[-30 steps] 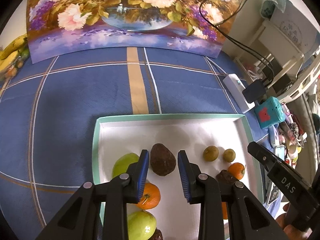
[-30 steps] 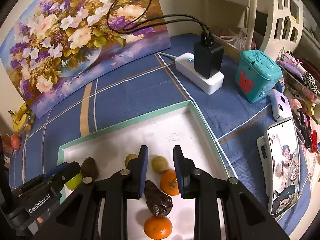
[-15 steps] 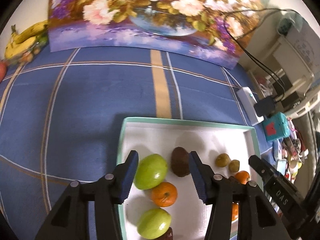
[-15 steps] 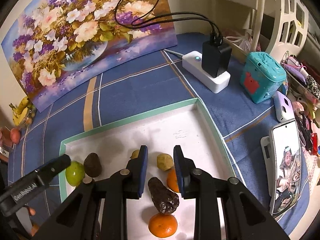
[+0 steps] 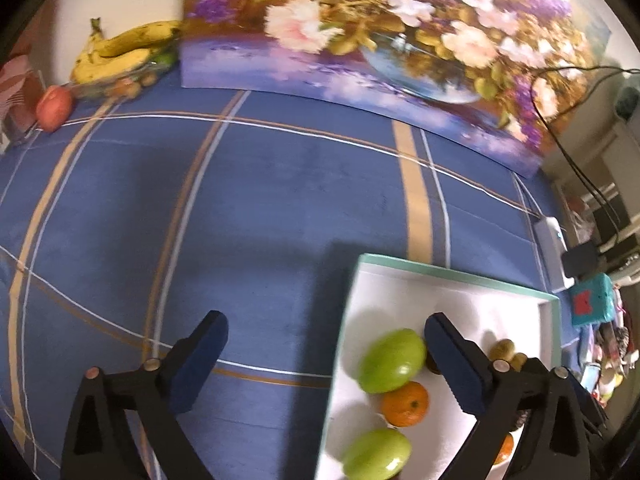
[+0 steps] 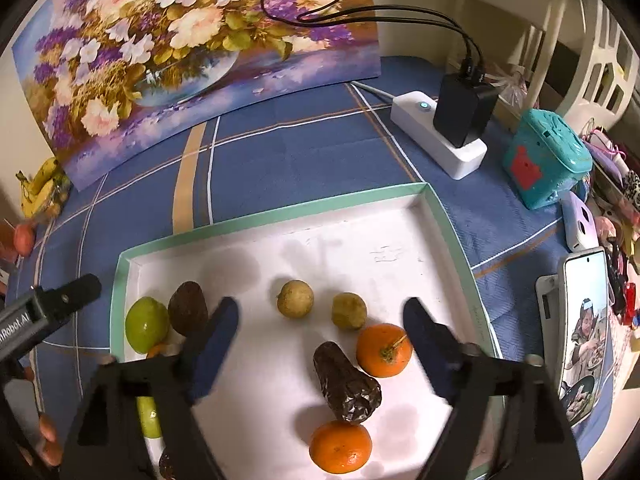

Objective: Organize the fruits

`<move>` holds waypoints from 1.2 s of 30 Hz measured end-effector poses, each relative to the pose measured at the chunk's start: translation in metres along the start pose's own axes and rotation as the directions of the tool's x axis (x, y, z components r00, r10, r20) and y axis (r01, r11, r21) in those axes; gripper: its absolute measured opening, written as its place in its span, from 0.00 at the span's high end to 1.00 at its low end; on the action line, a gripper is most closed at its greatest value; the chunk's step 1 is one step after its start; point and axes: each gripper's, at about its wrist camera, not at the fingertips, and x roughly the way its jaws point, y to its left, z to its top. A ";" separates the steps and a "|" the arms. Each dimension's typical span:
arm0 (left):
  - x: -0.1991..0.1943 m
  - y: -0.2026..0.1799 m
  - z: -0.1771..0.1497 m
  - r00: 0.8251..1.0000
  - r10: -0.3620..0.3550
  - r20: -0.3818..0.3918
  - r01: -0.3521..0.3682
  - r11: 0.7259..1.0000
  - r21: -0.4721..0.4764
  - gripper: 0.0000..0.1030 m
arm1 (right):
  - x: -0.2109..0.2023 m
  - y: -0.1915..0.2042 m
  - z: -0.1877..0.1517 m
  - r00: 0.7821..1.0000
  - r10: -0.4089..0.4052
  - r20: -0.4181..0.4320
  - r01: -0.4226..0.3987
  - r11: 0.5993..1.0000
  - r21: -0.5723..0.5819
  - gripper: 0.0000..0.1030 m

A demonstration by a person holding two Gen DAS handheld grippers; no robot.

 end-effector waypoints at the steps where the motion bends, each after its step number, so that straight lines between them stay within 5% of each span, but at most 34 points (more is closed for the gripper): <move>1: -0.001 0.002 0.001 1.000 0.007 0.008 -0.007 1.000 -0.001 0.00 | 0.000 0.001 0.000 1.000 0.001 -0.001 -0.001 1.000 -0.005 0.15; 21: -0.029 0.036 -0.009 0.989 0.091 0.113 -0.093 0.996 0.006 0.00 | -0.015 0.022 -0.012 0.999 0.040 0.031 -0.038 0.998 -0.050 0.11; 28: -0.040 0.038 -0.019 0.955 0.249 0.163 -0.260 0.965 0.047 0.00 | -0.030 0.038 -0.017 0.997 0.050 0.064 -0.046 0.997 -0.067 0.11; 36: -0.046 0.054 -0.033 0.959 0.253 0.130 -0.260 0.965 0.041 0.00 | -0.033 0.056 -0.032 0.997 0.039 0.063 -0.032 0.994 -0.107 0.11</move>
